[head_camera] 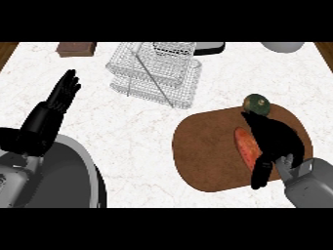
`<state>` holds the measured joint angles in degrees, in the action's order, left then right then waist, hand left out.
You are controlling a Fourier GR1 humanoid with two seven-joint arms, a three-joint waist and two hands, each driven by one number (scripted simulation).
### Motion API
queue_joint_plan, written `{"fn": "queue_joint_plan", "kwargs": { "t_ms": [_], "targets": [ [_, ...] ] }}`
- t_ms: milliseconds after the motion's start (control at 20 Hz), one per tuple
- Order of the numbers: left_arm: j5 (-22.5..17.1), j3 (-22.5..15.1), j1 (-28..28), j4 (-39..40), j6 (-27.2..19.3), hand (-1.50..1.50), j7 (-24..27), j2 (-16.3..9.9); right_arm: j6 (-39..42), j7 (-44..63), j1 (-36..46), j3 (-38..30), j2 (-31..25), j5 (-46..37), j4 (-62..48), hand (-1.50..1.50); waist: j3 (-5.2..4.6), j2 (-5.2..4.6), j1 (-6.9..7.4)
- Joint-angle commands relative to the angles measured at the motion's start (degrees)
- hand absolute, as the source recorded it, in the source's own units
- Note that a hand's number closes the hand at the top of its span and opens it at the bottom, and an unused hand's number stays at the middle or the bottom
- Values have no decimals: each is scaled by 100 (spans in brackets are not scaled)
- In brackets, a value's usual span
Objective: Pick the sweet potato from the cutting board and place it in the tiered basket
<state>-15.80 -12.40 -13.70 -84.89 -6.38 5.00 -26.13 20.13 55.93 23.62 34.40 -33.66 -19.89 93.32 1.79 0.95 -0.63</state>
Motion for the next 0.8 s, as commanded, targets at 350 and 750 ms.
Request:
{"fn": "queue_joint_plan", "kwargs": {
  "t_ms": [350,750],
  "targets": [
    [-41,-363,551,456,126,0,-6,622,-165,-39,-343,16,217,-294,-242,-150,-185,-114,19],
    [18,-252,596,484,236,0,45,698,-747,-746,-179,-107,576,-625,-299,150,-182,-121,99]
  ]
}}
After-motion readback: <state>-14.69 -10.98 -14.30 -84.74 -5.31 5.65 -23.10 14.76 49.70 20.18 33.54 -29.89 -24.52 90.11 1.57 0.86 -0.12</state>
